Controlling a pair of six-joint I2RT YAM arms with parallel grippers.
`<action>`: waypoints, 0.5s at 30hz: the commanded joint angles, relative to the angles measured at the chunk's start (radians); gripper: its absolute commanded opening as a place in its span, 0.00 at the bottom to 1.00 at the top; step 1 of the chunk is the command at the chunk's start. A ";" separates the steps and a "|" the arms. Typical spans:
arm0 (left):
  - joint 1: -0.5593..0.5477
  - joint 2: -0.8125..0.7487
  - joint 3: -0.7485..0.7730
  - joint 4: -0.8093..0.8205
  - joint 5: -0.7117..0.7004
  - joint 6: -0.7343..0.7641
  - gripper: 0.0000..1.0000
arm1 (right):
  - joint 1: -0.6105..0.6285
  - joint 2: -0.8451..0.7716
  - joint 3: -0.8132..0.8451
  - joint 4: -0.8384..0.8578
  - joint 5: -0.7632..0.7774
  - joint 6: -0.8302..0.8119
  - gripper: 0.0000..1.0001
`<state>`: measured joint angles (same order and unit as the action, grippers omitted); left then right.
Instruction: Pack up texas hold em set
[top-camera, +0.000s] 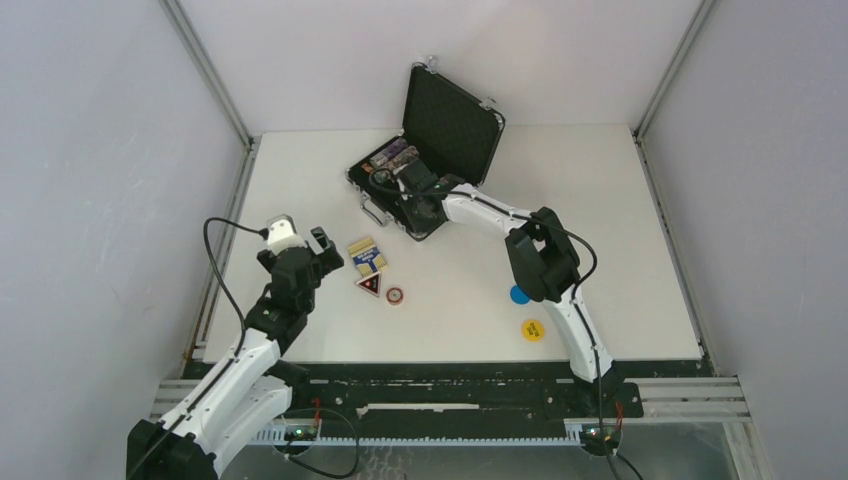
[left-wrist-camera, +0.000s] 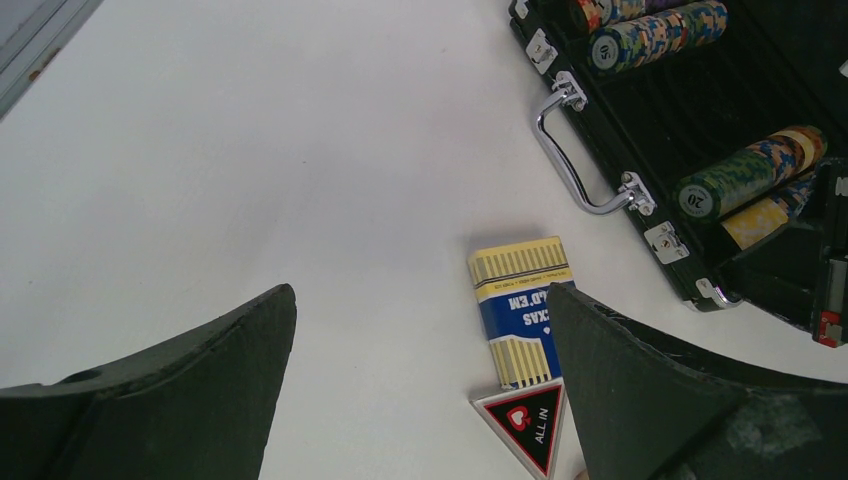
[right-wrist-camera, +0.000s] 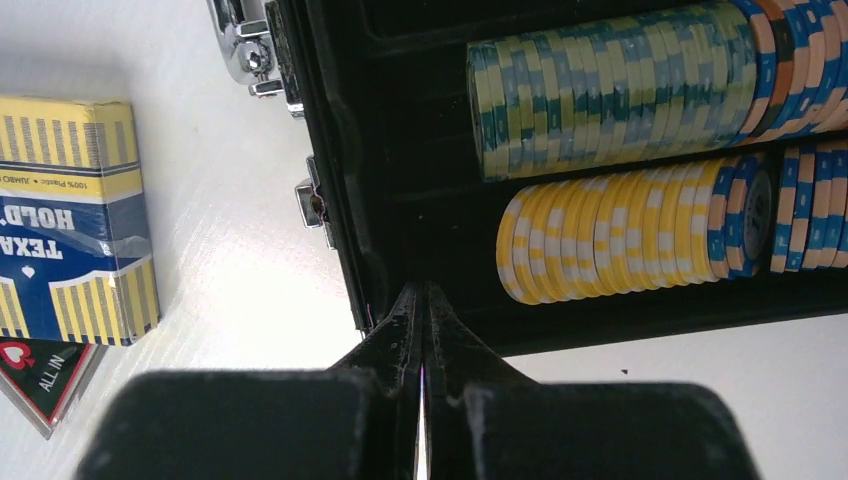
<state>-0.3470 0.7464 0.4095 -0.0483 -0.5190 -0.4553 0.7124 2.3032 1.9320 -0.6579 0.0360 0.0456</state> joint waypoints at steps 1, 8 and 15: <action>-0.003 0.007 0.067 0.018 -0.005 -0.003 1.00 | -0.011 -0.014 -0.006 0.019 -0.010 -0.001 0.00; -0.004 0.025 0.070 0.021 0.004 -0.006 1.00 | -0.022 -0.005 -0.024 0.059 0.078 -0.001 0.00; -0.004 0.019 0.071 0.013 -0.011 0.001 1.00 | -0.030 0.071 0.066 0.050 0.268 -0.006 0.00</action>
<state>-0.3470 0.7723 0.4095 -0.0483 -0.5190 -0.4553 0.6979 2.3272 1.9251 -0.6106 0.1589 0.0456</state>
